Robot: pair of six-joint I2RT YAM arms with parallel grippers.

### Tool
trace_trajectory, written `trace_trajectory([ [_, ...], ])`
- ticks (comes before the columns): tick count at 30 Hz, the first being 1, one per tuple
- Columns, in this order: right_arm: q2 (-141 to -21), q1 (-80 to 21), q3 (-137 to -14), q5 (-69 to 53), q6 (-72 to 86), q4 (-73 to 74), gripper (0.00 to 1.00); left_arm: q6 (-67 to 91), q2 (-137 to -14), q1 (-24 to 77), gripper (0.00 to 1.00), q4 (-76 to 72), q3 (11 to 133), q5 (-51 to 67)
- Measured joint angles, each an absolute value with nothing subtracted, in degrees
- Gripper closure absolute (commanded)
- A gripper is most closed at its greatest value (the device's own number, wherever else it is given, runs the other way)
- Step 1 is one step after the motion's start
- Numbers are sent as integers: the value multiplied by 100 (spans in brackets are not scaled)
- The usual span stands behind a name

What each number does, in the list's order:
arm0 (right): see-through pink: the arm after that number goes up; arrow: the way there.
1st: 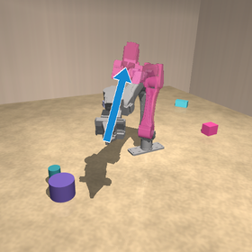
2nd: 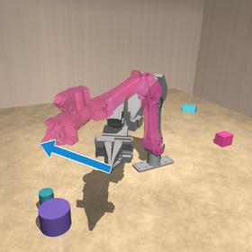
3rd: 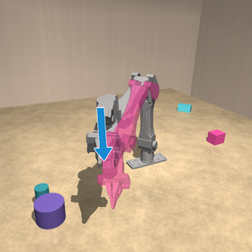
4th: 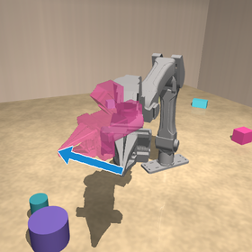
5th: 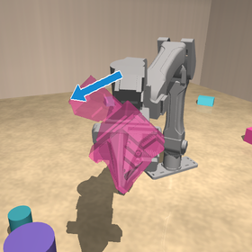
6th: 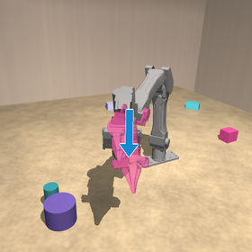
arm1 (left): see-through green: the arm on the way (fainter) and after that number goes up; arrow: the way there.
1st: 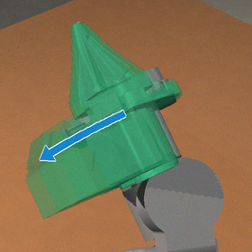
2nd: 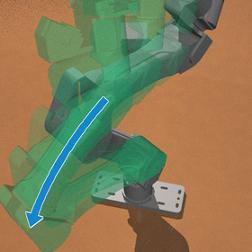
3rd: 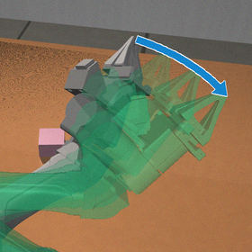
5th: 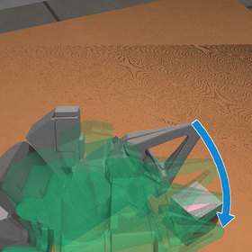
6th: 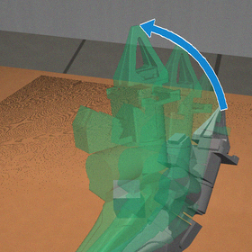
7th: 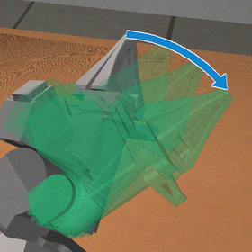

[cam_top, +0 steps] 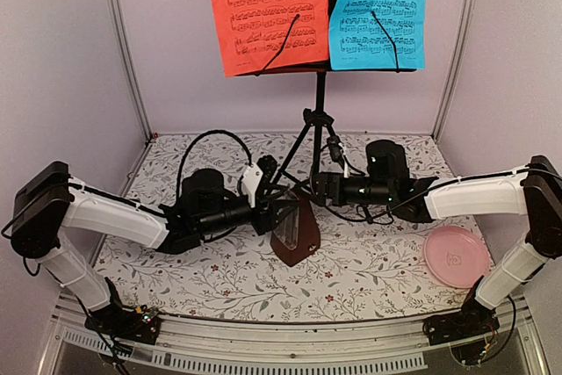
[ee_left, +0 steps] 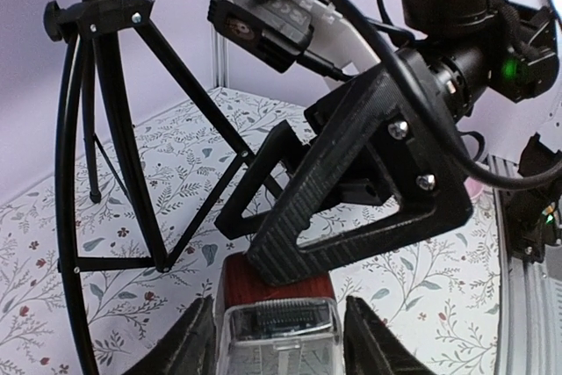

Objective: Set up the instrument practice props

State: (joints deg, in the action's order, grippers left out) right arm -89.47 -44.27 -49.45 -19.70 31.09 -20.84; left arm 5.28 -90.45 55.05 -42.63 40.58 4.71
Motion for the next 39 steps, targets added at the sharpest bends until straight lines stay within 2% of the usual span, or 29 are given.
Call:
trace_trajectory([
  [5, -8967, -4427, -4943, -1959, 3168, -2108, 11, 486, -9041, 5502, 72, -4331, 4029, 493],
  [9, -9000, -4427, -4877, -1959, 3188, -2244, 11, 462, -9002, 5502, 82, -4377, 3970, 495],
  [39, -9236, -4436, -4700, -1699, 3205, -2989, 12, 167, -8285, 5483, 99, -4803, 3142, 694],
])
